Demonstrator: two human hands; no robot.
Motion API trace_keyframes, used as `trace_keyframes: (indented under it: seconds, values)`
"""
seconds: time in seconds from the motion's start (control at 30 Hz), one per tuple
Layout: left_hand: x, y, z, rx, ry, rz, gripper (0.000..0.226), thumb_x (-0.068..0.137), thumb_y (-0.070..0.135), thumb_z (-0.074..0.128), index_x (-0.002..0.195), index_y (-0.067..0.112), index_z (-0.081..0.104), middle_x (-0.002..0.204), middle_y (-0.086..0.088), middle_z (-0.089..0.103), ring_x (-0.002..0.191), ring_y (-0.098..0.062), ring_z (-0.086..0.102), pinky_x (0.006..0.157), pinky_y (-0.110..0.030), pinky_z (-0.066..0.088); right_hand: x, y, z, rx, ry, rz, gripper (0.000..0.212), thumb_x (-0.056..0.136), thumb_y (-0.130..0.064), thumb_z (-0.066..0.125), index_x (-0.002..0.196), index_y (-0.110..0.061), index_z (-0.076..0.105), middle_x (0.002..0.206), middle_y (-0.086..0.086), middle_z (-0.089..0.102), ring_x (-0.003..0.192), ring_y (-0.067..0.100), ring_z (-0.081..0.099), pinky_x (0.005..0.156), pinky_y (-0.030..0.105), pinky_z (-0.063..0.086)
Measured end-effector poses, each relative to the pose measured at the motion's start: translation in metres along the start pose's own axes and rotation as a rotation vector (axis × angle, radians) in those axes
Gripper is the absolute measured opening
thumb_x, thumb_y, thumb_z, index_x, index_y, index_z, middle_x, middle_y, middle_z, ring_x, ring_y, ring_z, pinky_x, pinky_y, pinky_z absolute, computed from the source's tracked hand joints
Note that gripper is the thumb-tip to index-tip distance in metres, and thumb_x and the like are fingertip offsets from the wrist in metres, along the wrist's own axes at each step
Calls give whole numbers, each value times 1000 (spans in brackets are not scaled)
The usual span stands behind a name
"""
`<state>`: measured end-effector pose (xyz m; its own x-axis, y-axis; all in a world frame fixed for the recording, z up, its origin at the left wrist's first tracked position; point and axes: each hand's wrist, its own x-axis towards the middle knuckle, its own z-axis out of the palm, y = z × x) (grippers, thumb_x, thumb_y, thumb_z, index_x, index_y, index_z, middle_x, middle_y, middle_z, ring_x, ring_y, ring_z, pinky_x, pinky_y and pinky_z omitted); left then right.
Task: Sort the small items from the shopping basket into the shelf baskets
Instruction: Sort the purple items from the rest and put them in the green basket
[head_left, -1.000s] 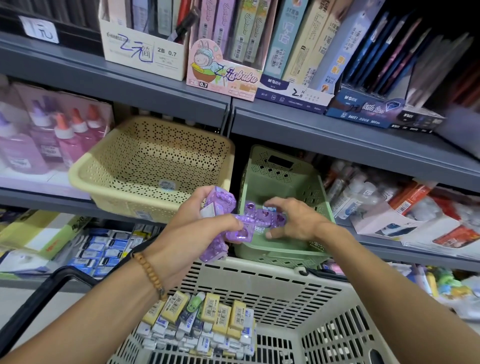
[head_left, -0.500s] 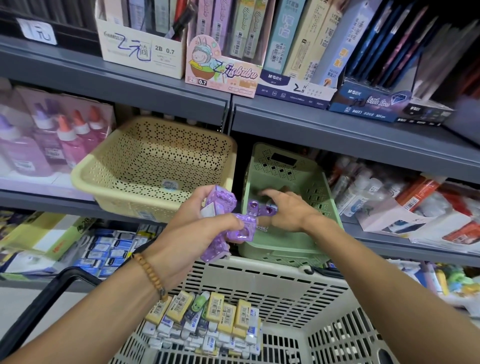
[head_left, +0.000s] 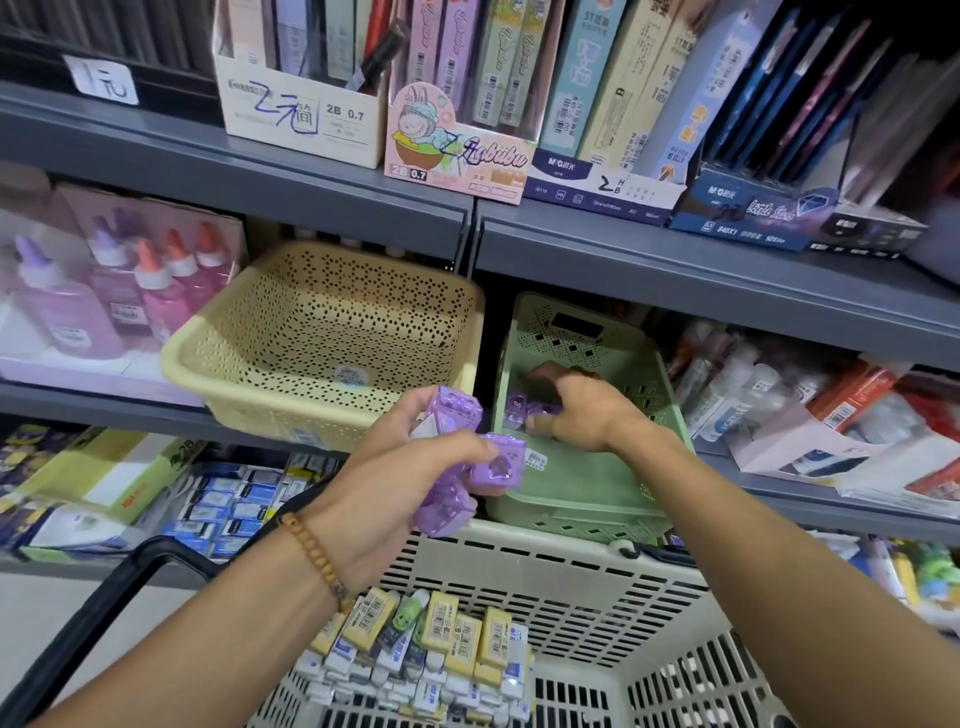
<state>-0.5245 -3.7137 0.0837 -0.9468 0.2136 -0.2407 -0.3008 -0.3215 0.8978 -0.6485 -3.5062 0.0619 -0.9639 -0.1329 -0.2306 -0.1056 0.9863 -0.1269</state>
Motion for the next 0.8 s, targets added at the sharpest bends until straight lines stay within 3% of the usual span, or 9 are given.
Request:
trace_keyframes:
  seconds: [0.07,0.13,0.27,0.37,0.43,0.53,0.6,0.7,0.8]
  values:
    - [0,0,2,-20,21,-5,35,80,0,68,109,17,58,82,-9,75,64,-24,71,59,-31,44,-15,-3,-7,112,175,-13,30,94,-34,59,119,-18,59,105,5,69,97,21,65,86,32,51]
    - [0,0,3,1,40,-1,36,80,4,71,110,19,57,87,-9,76,72,-28,73,59,-29,48,-37,-11,-16,356,300,-126,9,94,-18,58,93,-22,66,81,-8,68,73,-2,63,71,24,48]
    - [1,1,5,39,84,-7,42,77,13,77,111,21,55,88,-8,77,72,-27,74,54,-26,53,-92,-33,-36,830,86,-392,36,80,2,64,94,-31,69,94,-3,71,82,12,64,76,30,54]
    - [4,0,6,53,114,-23,45,72,20,81,109,23,56,86,-7,77,68,-24,73,58,-29,54,-115,-42,-35,744,-34,-469,40,76,-6,75,109,-27,68,101,-1,68,82,15,62,73,30,54]
    - [4,-2,7,54,111,-27,43,69,22,83,103,26,57,84,-8,77,66,-22,72,58,-29,54,-119,-44,-28,612,48,-471,44,78,-10,78,115,-27,64,99,5,64,77,15,61,74,36,56]
    - [3,-8,10,52,88,-32,40,72,20,81,104,23,58,84,-9,76,63,-20,71,60,-32,54,-121,-34,-20,341,141,-511,41,82,-37,68,118,-46,52,94,1,57,74,11,58,73,32,52]
    - [3,-11,10,46,83,-34,38,74,17,80,105,23,59,84,-11,76,65,-23,70,71,-41,52,-117,-17,-20,315,189,-415,37,81,-48,67,115,-42,55,85,-3,59,69,7,55,68,27,48]
    - [3,-10,9,66,46,-43,48,74,13,78,118,19,57,81,-13,74,67,-25,70,71,-41,53,-98,17,-23,243,255,-150,35,81,-44,74,109,-30,58,68,-7,55,65,5,49,65,26,40]
    - [2,-7,7,116,23,-67,65,74,13,78,131,21,49,85,-14,75,71,-25,71,71,-39,57,-77,37,-20,72,199,26,34,87,-36,71,112,-22,54,81,-4,60,81,16,51,73,27,36]
